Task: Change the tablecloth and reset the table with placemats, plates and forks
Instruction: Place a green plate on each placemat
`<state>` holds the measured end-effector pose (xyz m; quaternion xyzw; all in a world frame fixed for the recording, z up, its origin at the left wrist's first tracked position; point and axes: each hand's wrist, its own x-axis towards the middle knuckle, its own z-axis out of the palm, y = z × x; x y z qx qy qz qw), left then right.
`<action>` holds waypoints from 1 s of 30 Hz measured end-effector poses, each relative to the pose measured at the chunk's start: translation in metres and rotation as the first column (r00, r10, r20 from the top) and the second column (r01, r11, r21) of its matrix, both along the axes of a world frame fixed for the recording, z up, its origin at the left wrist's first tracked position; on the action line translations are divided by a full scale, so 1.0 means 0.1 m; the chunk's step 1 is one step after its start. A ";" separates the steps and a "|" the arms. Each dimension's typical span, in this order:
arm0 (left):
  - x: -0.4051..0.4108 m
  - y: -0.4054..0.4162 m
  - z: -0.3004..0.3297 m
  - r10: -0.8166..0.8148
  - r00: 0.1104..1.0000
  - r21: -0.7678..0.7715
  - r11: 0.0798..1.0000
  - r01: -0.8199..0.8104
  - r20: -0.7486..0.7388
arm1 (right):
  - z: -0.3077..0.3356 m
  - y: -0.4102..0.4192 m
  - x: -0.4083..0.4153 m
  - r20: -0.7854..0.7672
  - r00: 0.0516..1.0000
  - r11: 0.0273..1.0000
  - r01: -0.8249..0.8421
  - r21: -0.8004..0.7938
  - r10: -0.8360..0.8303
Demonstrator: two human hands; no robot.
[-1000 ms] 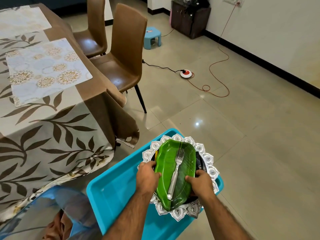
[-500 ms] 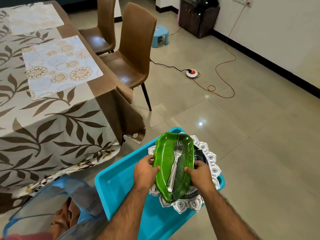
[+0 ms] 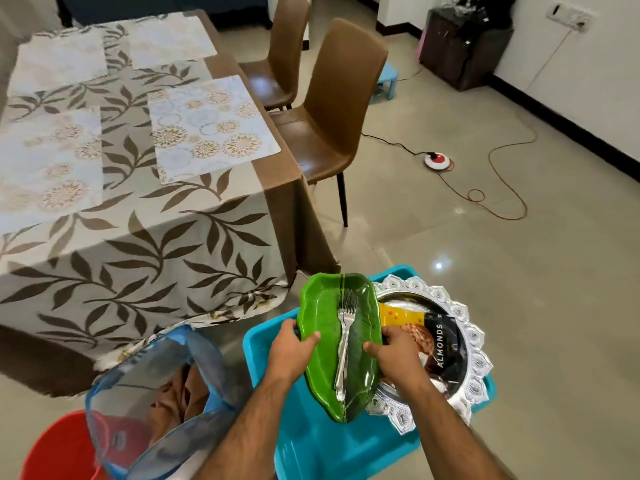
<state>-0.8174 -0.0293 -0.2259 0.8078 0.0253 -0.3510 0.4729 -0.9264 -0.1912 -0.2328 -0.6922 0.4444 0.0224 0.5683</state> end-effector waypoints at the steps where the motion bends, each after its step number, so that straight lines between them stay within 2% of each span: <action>1: 0.01 0.05 -0.01 0.032 0.999 -0.006 0.999 -0.032 0.008 | 0.00 0.05 0.04 0.009 1.000 0.999 -0.018 0.030 0.018; 6: 0.05 0.21 0.00 0.208 0.977 -0.099 0.972 -0.212 -0.049 | 0.04 0.22 0.20 0.051 0.998 0.998 -0.030 0.052 0.028; 12: 0.06 0.24 0.32 0.371 0.909 -0.220 0.886 -0.407 -0.187 | 0.38 0.21 0.37 0.072 0.991 0.991 -0.114 0.069 0.109; 22: 0.11 0.36 1.20 0.366 0.918 -0.354 0.847 -0.397 -0.154 | 1.39 0.30 0.54 0.071 0.978 0.981 -0.193 -0.026 0.195; 30: 0.24 0.81 1.69 0.439 0.894 -0.372 0.818 -0.438 -0.086 | 2.00 0.74 0.71 0.096 0.954 0.957 -0.276 -0.088 0.284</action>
